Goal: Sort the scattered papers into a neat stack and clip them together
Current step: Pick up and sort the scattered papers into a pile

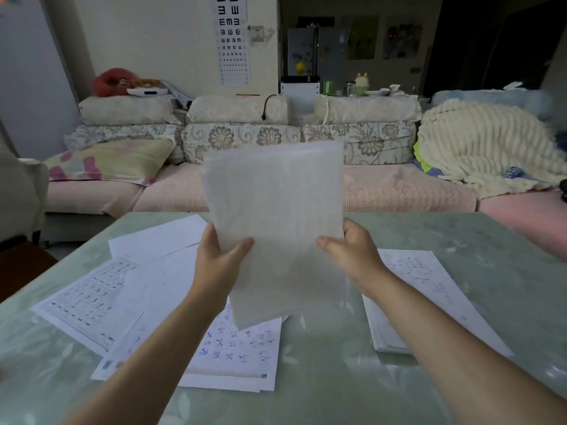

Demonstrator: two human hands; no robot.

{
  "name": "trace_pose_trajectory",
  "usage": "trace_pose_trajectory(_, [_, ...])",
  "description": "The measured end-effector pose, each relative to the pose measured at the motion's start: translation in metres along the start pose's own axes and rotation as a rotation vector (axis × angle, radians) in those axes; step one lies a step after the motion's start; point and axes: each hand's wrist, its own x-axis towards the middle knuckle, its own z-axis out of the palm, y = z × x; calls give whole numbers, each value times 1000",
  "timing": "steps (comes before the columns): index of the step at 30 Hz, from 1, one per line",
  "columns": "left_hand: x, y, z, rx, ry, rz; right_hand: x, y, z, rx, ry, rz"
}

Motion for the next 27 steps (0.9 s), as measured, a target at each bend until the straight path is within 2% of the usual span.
trace_pose_trajectory(3, [-7,0,0,76,32,40,-8,5,4,-126,-33,-23])
trace_pose_trajectory(9, [-12,-5,-3,189,50,73,-11,9,6,-18,-15,-7])
trace_pose_trajectory(14, [-17,-22,-4,285,12,-76,-23,25,17,-111,-81,92])
trace_pose_trajectory(18, [-11,-14,4,331,-5,-113,-18,17,13,-183,-32,90])
trace_pose_trajectory(20, [-2,-10,10,360,-14,-139,-13,11,2,-199,-10,127])
trace_pose_trajectory(24, [13,-21,35,415,-160,-306,-8,21,-39,-202,41,258])
trace_pose_trajectory(27, [9,-39,67,329,-224,-449,-5,38,-74,-189,98,367])
